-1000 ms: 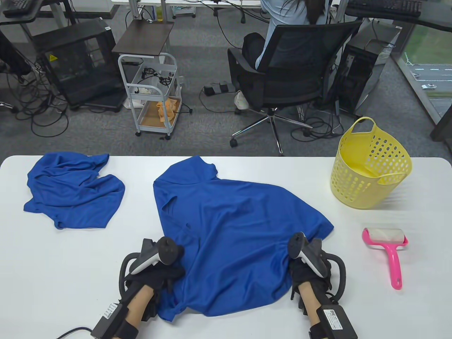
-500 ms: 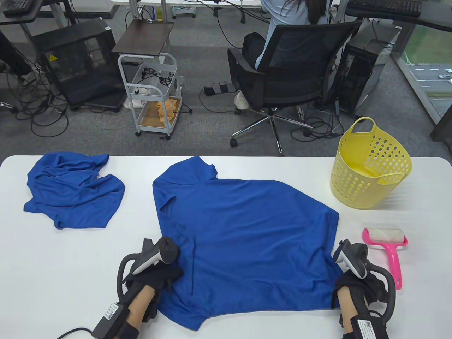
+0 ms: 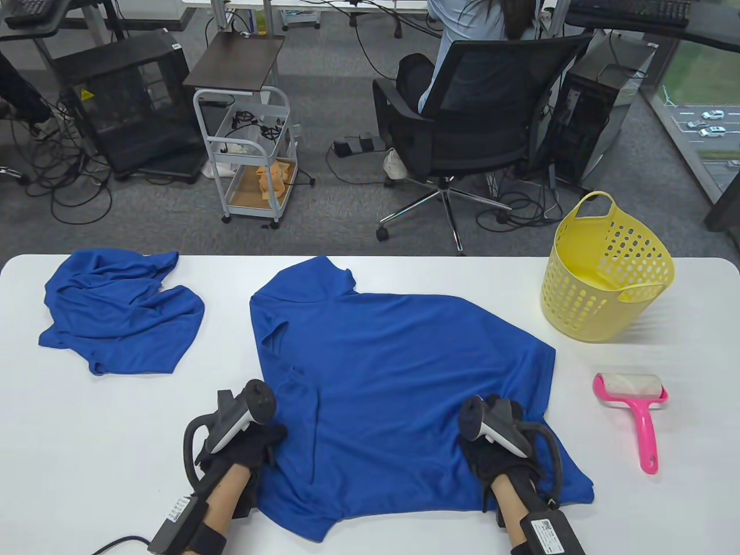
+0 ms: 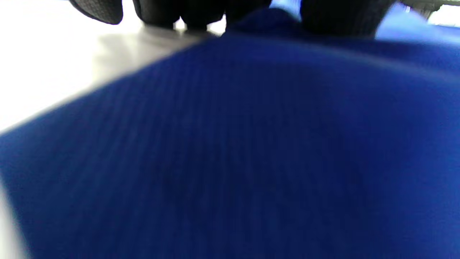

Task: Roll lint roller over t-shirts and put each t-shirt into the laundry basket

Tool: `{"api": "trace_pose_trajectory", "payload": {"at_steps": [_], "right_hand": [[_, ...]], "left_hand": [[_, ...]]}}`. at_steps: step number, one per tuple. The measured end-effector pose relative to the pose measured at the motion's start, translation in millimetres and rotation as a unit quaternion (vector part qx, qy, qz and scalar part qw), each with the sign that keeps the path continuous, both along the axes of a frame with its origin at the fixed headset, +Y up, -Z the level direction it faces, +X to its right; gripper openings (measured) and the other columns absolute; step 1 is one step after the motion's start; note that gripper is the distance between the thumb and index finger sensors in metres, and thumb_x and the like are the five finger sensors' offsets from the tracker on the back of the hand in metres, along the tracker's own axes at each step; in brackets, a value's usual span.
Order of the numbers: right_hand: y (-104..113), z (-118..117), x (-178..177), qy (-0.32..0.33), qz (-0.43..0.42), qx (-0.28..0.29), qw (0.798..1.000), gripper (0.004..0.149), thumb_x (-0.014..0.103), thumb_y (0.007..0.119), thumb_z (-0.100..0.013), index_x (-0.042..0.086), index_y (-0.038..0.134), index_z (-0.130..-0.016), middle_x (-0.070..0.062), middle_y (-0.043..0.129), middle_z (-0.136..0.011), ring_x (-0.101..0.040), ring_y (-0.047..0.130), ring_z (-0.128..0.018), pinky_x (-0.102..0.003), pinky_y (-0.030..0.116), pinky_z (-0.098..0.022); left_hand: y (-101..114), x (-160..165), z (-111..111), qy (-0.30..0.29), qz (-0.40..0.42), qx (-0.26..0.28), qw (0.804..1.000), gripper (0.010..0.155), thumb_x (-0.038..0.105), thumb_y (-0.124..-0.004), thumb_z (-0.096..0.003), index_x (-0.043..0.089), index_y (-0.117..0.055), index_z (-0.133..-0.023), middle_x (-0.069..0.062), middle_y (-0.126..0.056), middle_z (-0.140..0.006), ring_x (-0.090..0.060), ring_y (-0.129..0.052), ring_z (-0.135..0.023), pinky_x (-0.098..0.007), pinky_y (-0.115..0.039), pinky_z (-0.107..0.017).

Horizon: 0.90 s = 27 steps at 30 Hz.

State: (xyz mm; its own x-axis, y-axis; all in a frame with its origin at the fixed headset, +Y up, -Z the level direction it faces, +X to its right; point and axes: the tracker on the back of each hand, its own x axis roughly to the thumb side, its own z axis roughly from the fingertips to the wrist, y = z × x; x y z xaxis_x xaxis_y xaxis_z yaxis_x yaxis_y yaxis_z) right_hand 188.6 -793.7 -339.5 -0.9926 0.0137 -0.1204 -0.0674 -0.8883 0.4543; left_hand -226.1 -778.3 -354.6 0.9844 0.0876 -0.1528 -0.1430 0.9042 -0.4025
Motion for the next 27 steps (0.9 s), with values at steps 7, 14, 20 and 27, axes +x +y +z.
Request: {"api": "trace_pose_trajectory", "payload": {"at_steps": [7,14,20,27], "right_hand": [[-4,-1,12,-0.02,-0.062,-0.024,0.998,0.061,0.052,0.044,-0.054,0.035,0.011,-0.103,-0.007,-0.002,-0.112,-0.042,0.002,-0.099,-0.065,0.014,-0.067],[-4,0,11,-0.022,-0.056,-0.029,0.998,0.063,0.053,0.043,-0.053,0.034,0.01,-0.103,-0.007,-0.004,-0.112,-0.042,0.001,-0.098,-0.065,0.014,-0.066],[-4,1,11,-0.024,-0.059,-0.026,0.998,0.063,0.053,0.043,-0.053,0.035,0.009,-0.103,-0.007,-0.005,-0.111,-0.041,0.0,-0.098,-0.064,0.013,-0.066],[-4,1,11,-0.024,-0.063,-0.027,0.997,0.063,0.053,0.043,-0.053,0.034,0.009,-0.103,-0.007,-0.005,-0.111,-0.042,-0.001,-0.098,-0.065,0.012,-0.066]], "left_hand": [[31,-37,21,0.054,0.014,0.105,0.993,0.037,0.046,-0.08,-0.0486,0.022,-0.084,-0.076,0.003,-0.075,-0.101,-0.029,-0.075,-0.102,-0.057,-0.058,-0.076],[29,-91,63,0.149,0.048,0.016,0.988,0.039,0.049,-0.083,-0.0482,0.018,-0.095,-0.069,-0.001,-0.07,-0.105,-0.035,-0.067,-0.106,-0.06,-0.052,-0.077],[21,-70,63,0.121,-0.126,-0.065,0.982,0.044,0.059,-0.078,-0.0485,0.026,-0.087,-0.076,0.002,-0.062,-0.11,-0.033,-0.059,-0.11,-0.06,-0.048,-0.078],[51,-54,37,0.098,-0.079,0.036,0.991,0.059,0.047,-0.081,-0.0495,0.033,-0.06,-0.103,-0.003,-0.044,-0.116,-0.034,-0.054,-0.111,-0.059,-0.049,-0.078]]}}
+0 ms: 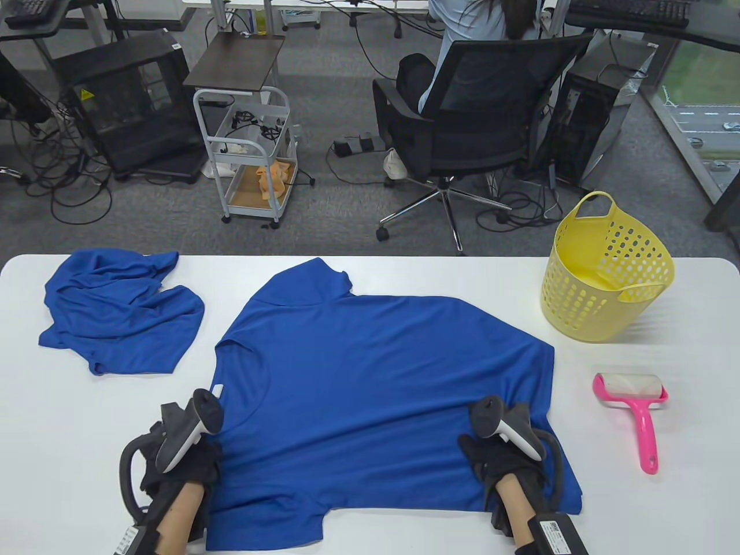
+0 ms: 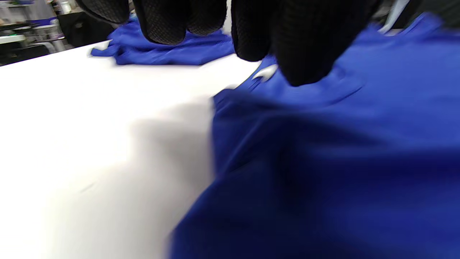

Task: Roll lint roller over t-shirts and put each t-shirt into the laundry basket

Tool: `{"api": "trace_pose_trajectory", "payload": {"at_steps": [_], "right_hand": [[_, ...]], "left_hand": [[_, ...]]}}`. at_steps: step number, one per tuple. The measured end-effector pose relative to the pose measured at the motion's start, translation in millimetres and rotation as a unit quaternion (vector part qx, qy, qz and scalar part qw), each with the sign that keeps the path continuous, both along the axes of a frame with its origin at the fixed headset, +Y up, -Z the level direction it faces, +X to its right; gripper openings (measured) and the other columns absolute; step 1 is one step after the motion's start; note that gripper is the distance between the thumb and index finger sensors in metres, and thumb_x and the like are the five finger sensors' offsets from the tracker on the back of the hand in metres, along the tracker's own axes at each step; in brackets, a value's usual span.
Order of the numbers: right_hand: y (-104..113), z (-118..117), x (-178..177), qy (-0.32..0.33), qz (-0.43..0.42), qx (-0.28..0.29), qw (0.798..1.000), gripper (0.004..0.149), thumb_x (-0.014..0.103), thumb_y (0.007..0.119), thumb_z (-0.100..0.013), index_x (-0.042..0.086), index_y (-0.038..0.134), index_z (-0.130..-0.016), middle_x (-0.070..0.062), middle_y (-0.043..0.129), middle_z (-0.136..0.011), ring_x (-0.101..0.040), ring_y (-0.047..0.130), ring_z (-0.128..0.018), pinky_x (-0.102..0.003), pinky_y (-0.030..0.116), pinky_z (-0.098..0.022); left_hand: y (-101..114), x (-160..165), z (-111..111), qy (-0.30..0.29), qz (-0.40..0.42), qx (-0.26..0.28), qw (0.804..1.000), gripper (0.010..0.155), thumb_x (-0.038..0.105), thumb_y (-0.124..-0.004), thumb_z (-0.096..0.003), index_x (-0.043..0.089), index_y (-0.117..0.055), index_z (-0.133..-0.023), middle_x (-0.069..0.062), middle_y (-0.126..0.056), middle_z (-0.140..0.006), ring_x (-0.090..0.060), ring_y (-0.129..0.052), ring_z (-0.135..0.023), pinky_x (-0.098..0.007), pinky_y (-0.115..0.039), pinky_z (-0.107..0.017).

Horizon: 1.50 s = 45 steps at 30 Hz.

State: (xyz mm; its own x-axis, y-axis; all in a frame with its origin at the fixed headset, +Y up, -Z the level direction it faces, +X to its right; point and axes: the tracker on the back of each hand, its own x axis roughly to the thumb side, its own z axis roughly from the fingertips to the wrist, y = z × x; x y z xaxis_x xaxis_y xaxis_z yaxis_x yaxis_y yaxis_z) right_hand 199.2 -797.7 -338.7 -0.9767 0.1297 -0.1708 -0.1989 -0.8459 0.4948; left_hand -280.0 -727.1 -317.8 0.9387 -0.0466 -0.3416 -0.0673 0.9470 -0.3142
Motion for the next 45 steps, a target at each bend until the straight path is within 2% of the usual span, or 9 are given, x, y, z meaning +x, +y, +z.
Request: {"api": "trace_pose_trajectory", "payload": {"at_steps": [2,5,12,21,25,29,35,40,45], "right_hand": [[0,0,0,0.0,-0.001,0.0,1.0,0.063,0.053,0.043,-0.053,0.034,0.008,-0.103,-0.007,-0.006,-0.111,-0.041,-0.002,-0.097,-0.064,0.012,-0.066],[-1,1,0,-0.001,-0.004,0.002,1.0,0.063,0.053,0.043,-0.053,0.034,0.009,-0.103,-0.007,-0.006,-0.111,-0.041,-0.002,-0.097,-0.064,0.011,-0.066],[-2,1,1,-0.002,-0.013,0.001,1.0,0.063,0.053,0.043,-0.053,0.034,0.008,-0.103,-0.007,-0.007,-0.11,-0.041,-0.004,-0.097,-0.064,0.009,-0.065],[-2,1,2,-0.005,-0.019,0.0,1.0,0.063,0.053,0.043,-0.053,0.035,0.008,-0.102,-0.006,-0.008,-0.11,-0.04,-0.005,-0.096,-0.064,0.008,-0.064],[-2,2,3,-0.005,-0.024,0.002,1.0,0.063,0.053,0.043,-0.054,0.035,0.008,-0.103,-0.006,-0.008,-0.11,-0.04,-0.005,-0.096,-0.064,0.008,-0.064],[14,0,14,0.011,-0.033,0.032,0.999,0.063,0.053,0.053,-0.054,0.033,0.025,-0.107,-0.007,0.01,-0.116,-0.041,0.013,-0.102,-0.064,0.022,-0.069],[70,1,105,-0.239,-0.005,0.2,0.95,0.067,0.035,0.07,-0.055,0.022,0.032,-0.108,-0.012,0.026,-0.118,-0.041,0.029,-0.104,-0.06,0.04,-0.073],[54,-2,188,-0.37,0.06,0.07,0.925,0.089,0.043,0.07,-0.055,0.009,0.005,-0.105,-0.028,0.006,-0.112,-0.052,0.021,-0.101,-0.065,0.039,-0.072],[36,-2,210,-0.387,0.093,0.074,0.915,0.075,0.037,0.073,-0.054,0.016,0.023,-0.107,-0.01,0.057,-0.105,-0.031,0.068,-0.092,-0.052,0.063,-0.069]], "left_hand": [[3,16,-3,-0.122,0.065,0.017,0.99,0.048,0.045,-0.083,-0.0482,0.039,-0.07,-0.094,0.002,-0.053,-0.112,-0.027,-0.065,-0.107,-0.054,-0.056,-0.077],[-7,42,8,-0.295,0.199,-0.055,0.933,0.038,0.044,-0.087,-0.0482,0.04,-0.082,-0.086,0.006,-0.061,-0.111,-0.026,-0.067,-0.107,-0.06,-0.05,-0.077],[-39,58,20,-0.383,0.127,-0.114,0.908,0.05,0.054,-0.091,-0.041,0.048,-0.079,-0.089,0.007,-0.04,-0.119,-0.036,-0.039,-0.115,-0.065,-0.041,-0.077],[-44,39,12,-0.343,0.225,-0.222,0.884,0.039,0.066,-0.084,-0.0406,0.037,-0.1,-0.062,0.022,-0.036,-0.116,-0.028,-0.01,-0.114,-0.061,-0.024,-0.078],[-34,28,-5,-0.3,0.254,-0.141,0.909,0.043,0.055,-0.083,-0.0473,0.034,-0.087,-0.085,0.007,-0.056,-0.116,-0.026,-0.043,-0.116,-0.065,-0.036,-0.078],[-35,20,-15,-0.26,0.216,-0.037,0.94,0.062,0.046,-0.082,-0.0502,0.041,-0.055,-0.106,0.001,-0.035,-0.12,-0.036,-0.034,-0.115,-0.067,-0.031,-0.076],[-57,15,-12,-0.219,0.177,-0.061,0.957,0.067,0.052,-0.077,-0.0506,0.044,-0.044,-0.108,0.001,-0.027,-0.12,-0.043,-0.024,-0.113,-0.071,-0.029,-0.073],[-58,10,-12,-0.197,0.194,-0.097,0.956,0.069,0.053,-0.077,-0.0508,0.048,-0.04,-0.108,0.006,-0.02,-0.12,-0.037,-0.016,-0.113,-0.067,-0.024,-0.075],[-59,7,-11,-0.189,0.194,-0.111,0.956,0.069,0.055,-0.077,-0.0507,0.051,-0.038,-0.107,0.01,-0.018,-0.119,-0.032,-0.012,-0.113,-0.064,-0.022,-0.075]]}}
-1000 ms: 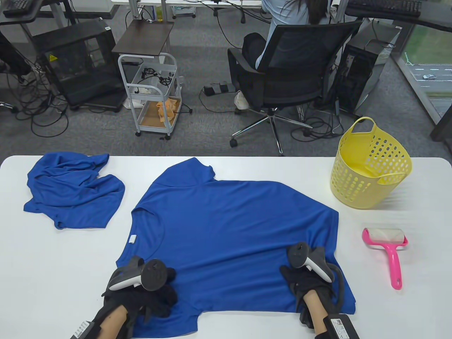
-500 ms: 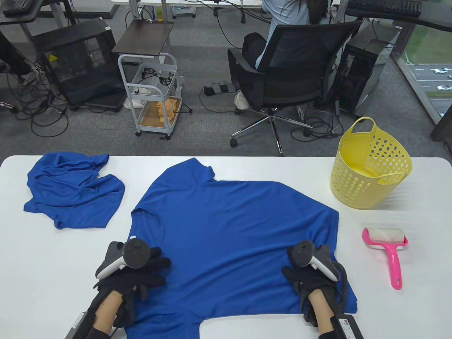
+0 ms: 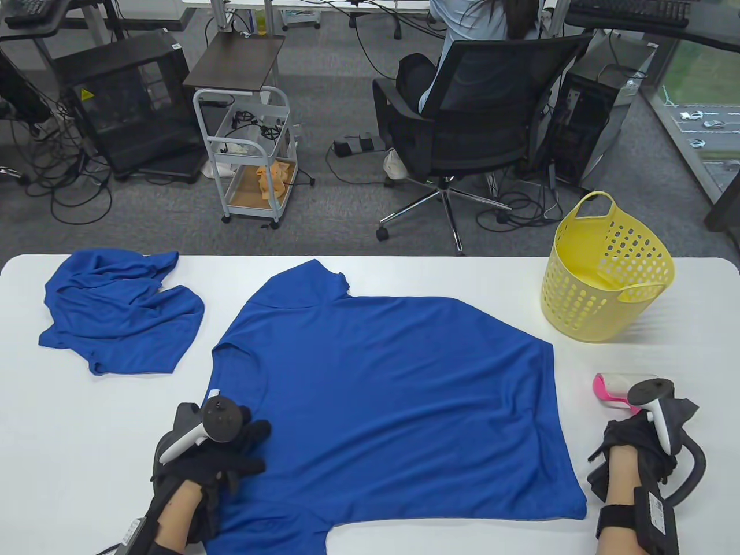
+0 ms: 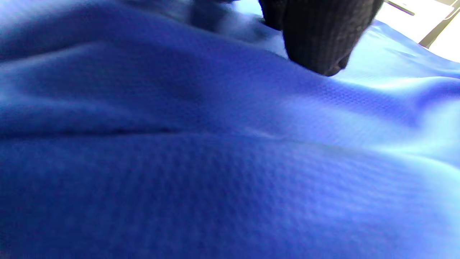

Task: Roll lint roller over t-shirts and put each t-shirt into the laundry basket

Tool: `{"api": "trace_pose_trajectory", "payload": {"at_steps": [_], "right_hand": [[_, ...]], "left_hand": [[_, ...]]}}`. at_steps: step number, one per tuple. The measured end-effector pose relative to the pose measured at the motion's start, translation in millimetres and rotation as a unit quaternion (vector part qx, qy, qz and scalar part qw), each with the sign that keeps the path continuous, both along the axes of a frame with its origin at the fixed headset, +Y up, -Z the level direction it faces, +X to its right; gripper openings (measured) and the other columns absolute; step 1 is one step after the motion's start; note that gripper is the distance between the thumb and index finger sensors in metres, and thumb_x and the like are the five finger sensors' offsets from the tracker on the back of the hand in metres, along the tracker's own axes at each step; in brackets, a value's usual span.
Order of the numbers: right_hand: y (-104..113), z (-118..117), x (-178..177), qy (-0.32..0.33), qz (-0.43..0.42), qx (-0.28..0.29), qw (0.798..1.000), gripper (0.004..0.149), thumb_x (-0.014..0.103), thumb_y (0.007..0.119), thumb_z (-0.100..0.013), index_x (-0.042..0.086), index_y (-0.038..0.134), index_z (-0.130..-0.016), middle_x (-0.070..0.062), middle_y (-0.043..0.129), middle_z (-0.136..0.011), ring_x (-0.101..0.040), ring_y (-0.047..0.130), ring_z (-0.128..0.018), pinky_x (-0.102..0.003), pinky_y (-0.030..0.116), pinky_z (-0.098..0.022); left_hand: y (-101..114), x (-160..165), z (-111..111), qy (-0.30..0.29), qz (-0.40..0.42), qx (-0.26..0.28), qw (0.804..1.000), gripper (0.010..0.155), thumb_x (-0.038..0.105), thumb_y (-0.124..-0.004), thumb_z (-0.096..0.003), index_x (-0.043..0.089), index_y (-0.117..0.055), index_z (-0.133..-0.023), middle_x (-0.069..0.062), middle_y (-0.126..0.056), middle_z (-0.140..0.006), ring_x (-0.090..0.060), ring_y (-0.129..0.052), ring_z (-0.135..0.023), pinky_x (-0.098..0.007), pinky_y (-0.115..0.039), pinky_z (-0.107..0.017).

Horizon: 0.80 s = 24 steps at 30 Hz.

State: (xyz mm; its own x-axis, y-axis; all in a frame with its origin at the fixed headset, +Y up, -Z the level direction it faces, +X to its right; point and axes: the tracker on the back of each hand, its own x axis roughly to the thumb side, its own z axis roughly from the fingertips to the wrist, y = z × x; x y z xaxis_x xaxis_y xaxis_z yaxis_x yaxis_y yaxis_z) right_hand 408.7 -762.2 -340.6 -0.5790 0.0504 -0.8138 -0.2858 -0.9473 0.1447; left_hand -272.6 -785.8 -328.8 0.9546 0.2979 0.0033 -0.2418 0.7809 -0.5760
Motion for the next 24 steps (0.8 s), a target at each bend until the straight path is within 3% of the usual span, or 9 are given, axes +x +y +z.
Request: {"api": "trace_pose_trajectory", "payload": {"at_steps": [1,3,5,7,11,14,16,22,24], "right_hand": [[0,-2,0,0.02,0.031,0.0,0.999,0.068,0.036,0.074,-0.053,0.014,0.036,-0.106,-0.003,0.071,-0.095,-0.023,0.079,-0.081,-0.047,0.072,-0.064],[6,-2,-4,0.034,0.037,-0.002,0.999,0.067,0.038,0.074,-0.052,0.012,0.04,-0.105,-0.001,0.075,-0.092,-0.02,0.085,-0.077,-0.043,0.078,-0.06],[24,1,-15,0.047,0.046,0.072,0.995,0.065,0.04,0.075,-0.053,0.012,0.046,-0.104,-0.003,0.081,-0.088,-0.018,0.091,-0.066,-0.039,0.083,-0.053],[53,2,-35,0.088,0.056,0.142,0.984,0.063,0.04,0.077,-0.052,0.013,0.051,-0.103,-0.006,0.086,-0.084,-0.016,0.095,-0.056,-0.036,0.087,-0.045],[101,5,-92,0.209,0.015,0.142,0.967,0.059,0.043,0.078,-0.053,0.023,0.054,-0.104,-0.005,0.093,-0.079,-0.011,0.1,-0.042,-0.024,0.09,-0.028],[120,6,-135,0.293,-0.037,0.039,0.954,0.051,0.044,0.08,-0.054,0.029,0.066,-0.1,-0.006,0.096,-0.077,-0.011,0.101,-0.04,-0.022,0.09,-0.025],[124,9,-158,0.336,-0.034,0.007,0.941,0.049,0.042,0.084,-0.051,0.026,0.073,-0.097,-0.009,0.1,-0.073,-0.012,0.102,-0.034,-0.022,0.09,-0.02],[97,14,-193,0.355,0.012,-0.102,0.929,0.047,0.036,0.089,-0.046,0.019,0.084,-0.09,-0.016,0.106,-0.064,-0.017,0.105,-0.025,-0.025,0.091,-0.011],[85,7,-193,0.35,0.019,-0.098,0.932,0.047,0.038,0.085,-0.049,0.021,0.079,-0.092,-0.013,0.1,-0.066,-0.014,0.102,-0.027,-0.022,0.09,-0.012]], "left_hand": [[1,1,1,0.001,-0.002,-0.006,1.0,0.069,0.055,-0.077,-0.0509,0.052,-0.037,-0.107,0.01,-0.016,-0.118,-0.032,-0.011,-0.113,-0.064,-0.021,-0.076],[1,1,1,0.002,-0.007,-0.007,1.0,0.069,0.055,-0.076,-0.051,0.052,-0.036,-0.107,0.01,-0.016,-0.118,-0.032,-0.011,-0.113,-0.064,-0.021,-0.076],[1,1,1,0.001,-0.009,-0.007,1.0,0.069,0.056,-0.076,-0.051,0.052,-0.036,-0.107,0.01,-0.015,-0.118,-0.031,-0.011,-0.113,-0.064,-0.022,-0.076],[1,1,1,0.002,-0.006,-0.009,1.0,0.069,0.056,-0.076,-0.051,0.052,-0.035,-0.107,0.011,-0.015,-0.118,-0.031,-0.01,-0.112,-0.063,-0.021,-0.075],[1,1,1,0.006,-0.004,-0.012,1.0,0.069,0.056,-0.076,-0.051,0.052,-0.035,-0.107,0.011,-0.014,-0.118,-0.031,-0.009,-0.112,-0.063,-0.02,-0.075],[1,1,3,0.018,-0.004,-0.024,1.0,0.071,0.057,-0.075,-0.0511,0.053,-0.032,-0.107,0.011,-0.01,-0.117,-0.031,-0.005,-0.111,-0.064,-0.017,-0.074],[1,1,4,0.022,-0.004,-0.026,0.999,0.071,0.057,-0.074,-0.0511,0.053,-0.03,-0.107,0.011,-0.008,-0.117,-0.032,-0.004,-0.111,-0.064,-0.016,-0.074],[1,0,4,0.024,-0.004,-0.031,0.999,0.072,0.057,-0.074,-0.0511,0.054,-0.029,-0.107,0.011,-0.007,-0.117,-0.033,-0.002,-0.11,-0.064,-0.014,-0.073],[1,1,4,0.028,-0.006,-0.034,0.999,0.072,0.057,-0.074,-0.0508,0.055,-0.029,-0.107,0.011,-0.006,-0.116,-0.034,-0.001,-0.109,-0.064,-0.013,-0.073]]}}
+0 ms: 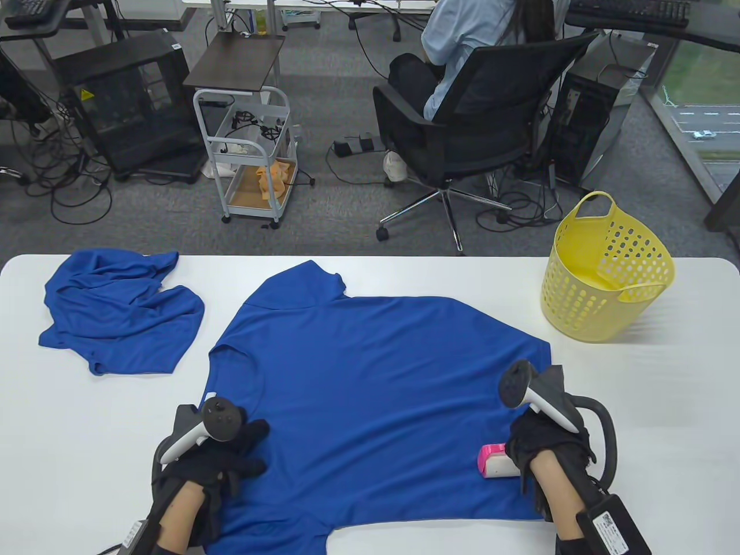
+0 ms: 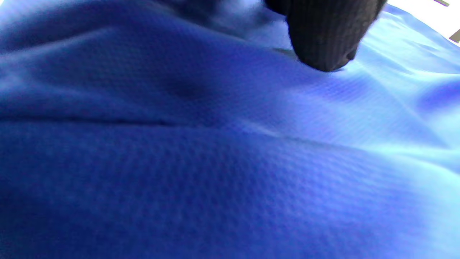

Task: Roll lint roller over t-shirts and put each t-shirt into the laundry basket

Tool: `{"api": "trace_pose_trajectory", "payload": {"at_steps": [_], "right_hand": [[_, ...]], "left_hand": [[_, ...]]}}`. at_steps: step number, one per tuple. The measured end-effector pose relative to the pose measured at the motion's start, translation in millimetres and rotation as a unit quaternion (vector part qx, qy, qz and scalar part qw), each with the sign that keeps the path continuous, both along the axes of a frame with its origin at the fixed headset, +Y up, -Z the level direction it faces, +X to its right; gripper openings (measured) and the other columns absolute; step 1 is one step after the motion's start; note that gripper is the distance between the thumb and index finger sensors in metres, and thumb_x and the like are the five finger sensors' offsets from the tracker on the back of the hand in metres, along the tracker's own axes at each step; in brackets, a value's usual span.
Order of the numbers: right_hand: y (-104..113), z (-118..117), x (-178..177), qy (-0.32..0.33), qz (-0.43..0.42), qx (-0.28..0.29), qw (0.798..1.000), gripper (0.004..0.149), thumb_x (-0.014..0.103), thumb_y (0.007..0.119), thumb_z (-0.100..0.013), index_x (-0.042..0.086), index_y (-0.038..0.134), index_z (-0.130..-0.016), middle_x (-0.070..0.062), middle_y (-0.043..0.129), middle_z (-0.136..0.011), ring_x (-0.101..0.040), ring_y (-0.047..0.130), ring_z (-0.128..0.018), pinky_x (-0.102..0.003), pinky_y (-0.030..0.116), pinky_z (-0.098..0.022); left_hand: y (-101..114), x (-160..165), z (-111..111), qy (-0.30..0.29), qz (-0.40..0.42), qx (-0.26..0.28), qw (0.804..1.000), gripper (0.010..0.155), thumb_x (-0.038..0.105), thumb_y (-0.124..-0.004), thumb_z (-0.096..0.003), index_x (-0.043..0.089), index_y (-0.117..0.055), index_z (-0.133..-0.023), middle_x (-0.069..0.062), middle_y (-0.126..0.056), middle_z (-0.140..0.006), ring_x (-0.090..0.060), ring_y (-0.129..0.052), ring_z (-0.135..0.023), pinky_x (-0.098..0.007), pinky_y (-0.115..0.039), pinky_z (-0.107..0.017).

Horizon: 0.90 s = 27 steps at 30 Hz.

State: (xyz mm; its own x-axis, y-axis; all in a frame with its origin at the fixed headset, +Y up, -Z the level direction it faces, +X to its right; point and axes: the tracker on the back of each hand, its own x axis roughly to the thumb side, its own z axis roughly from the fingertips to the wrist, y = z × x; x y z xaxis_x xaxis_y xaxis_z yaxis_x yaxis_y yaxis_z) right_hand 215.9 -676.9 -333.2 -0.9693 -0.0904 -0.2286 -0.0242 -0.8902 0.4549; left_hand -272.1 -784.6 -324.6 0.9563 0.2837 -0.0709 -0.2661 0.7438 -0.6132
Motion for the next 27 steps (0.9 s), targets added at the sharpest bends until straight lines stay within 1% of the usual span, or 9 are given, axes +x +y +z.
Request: {"api": "trace_pose_trajectory", "payload": {"at_steps": [2,5,12,14,16,18,21,25,27], "right_hand": [[-1,-9,2,-0.012,-0.015,0.027,0.999,0.047,0.037,0.085,-0.05,0.02,0.078,-0.094,-0.014,0.1,-0.069,-0.015,0.103,-0.03,-0.023,0.09,-0.014],[-5,-40,3,-0.039,-0.018,0.042,0.998,0.047,0.038,0.081,-0.053,0.021,0.073,-0.096,-0.012,0.096,-0.073,-0.013,0.101,-0.033,-0.021,0.089,-0.016],[-18,-138,2,-0.115,-0.01,0.096,0.989,0.047,0.036,0.078,-0.055,0.021,0.067,-0.098,-0.011,0.094,-0.076,-0.012,0.099,-0.034,-0.022,0.09,-0.016],[-18,-159,3,-0.115,0.005,0.082,0.99,0.047,0.038,0.076,-0.055,0.024,0.066,-0.099,-0.009,0.093,-0.078,-0.009,0.099,-0.036,-0.02,0.09,-0.018],[-19,-173,7,-0.124,-0.03,0.085,0.988,0.047,0.038,0.076,-0.055,0.025,0.065,-0.099,-0.009,0.092,-0.078,-0.009,0.099,-0.037,-0.02,0.089,-0.019],[-17,-178,11,-0.144,-0.064,0.07,0.985,0.047,0.037,0.077,-0.055,0.025,0.065,-0.099,-0.01,0.091,-0.079,-0.01,0.098,-0.037,-0.021,0.089,-0.019],[-17,-178,12,-0.139,-0.055,0.067,0.987,0.047,0.039,0.076,-0.056,0.026,0.065,-0.1,-0.009,0.091,-0.08,-0.01,0.098,-0.038,-0.02,0.089,-0.02],[-23,-175,8,-0.119,-0.018,0.12,0.985,0.048,0.04,0.073,-0.056,0.027,0.062,-0.101,-0.006,0.09,-0.083,-0.01,0.098,-0.043,-0.021,0.09,-0.024],[-31,-176,9,-0.129,-0.038,0.148,0.98,0.049,0.039,0.073,-0.056,0.027,0.061,-0.101,-0.007,0.089,-0.083,-0.011,0.098,-0.042,-0.022,0.089,-0.024]], "left_hand": [[0,0,0,0.002,-0.005,-0.006,1.0,0.073,0.058,-0.074,-0.0505,0.055,-0.027,-0.106,0.011,-0.004,-0.116,-0.035,0.001,-0.109,-0.065,-0.012,-0.072],[0,-1,-1,0.001,-0.006,-0.011,1.0,0.074,0.057,-0.073,-0.0504,0.057,-0.025,-0.106,0.01,-0.002,-0.116,-0.035,0.002,-0.108,-0.065,-0.011,-0.072],[0,-2,-1,0.003,-0.001,-0.019,1.0,0.074,0.057,-0.072,-0.0509,0.057,-0.023,-0.106,0.008,0.001,-0.115,-0.035,0.005,-0.107,-0.065,-0.009,-0.072],[-1,-1,-1,0.001,-0.002,-0.02,1.0,0.074,0.058,-0.072,-0.0511,0.057,-0.022,-0.106,0.008,0.001,-0.115,-0.035,0.006,-0.107,-0.064,-0.009,-0.072],[-1,0,-1,-0.001,0.0,-0.02,1.0,0.074,0.058,-0.071,-0.0514,0.057,-0.022,-0.106,0.008,0.002,-0.115,-0.036,0.006,-0.107,-0.065,-0.009,-0.072],[-1,1,-1,-0.001,-0.001,-0.02,1.0,0.074,0.058,-0.071,-0.0514,0.056,-0.022,-0.106,0.007,0.002,-0.115,-0.036,0.006,-0.107,-0.065,-0.009,-0.072],[-1,0,-2,-0.003,0.002,-0.023,1.0,0.074,0.057,-0.071,-0.0515,0.056,-0.021,-0.106,0.007,0.002,-0.115,-0.036,0.007,-0.106,-0.065,-0.009,-0.072],[-1,0,-2,-0.002,0.002,-0.022,1.0,0.074,0.057,-0.071,-0.0513,0.057,-0.021,-0.106,0.008,0.002,-0.115,-0.036,0.007,-0.106,-0.065,-0.009,-0.072],[-1,0,-2,-0.002,0.003,-0.022,1.0,0.074,0.057,-0.071,-0.0512,0.056,-0.021,-0.106,0.008,0.002,-0.115,-0.036,0.007,-0.106,-0.065,-0.009,-0.072]]}}
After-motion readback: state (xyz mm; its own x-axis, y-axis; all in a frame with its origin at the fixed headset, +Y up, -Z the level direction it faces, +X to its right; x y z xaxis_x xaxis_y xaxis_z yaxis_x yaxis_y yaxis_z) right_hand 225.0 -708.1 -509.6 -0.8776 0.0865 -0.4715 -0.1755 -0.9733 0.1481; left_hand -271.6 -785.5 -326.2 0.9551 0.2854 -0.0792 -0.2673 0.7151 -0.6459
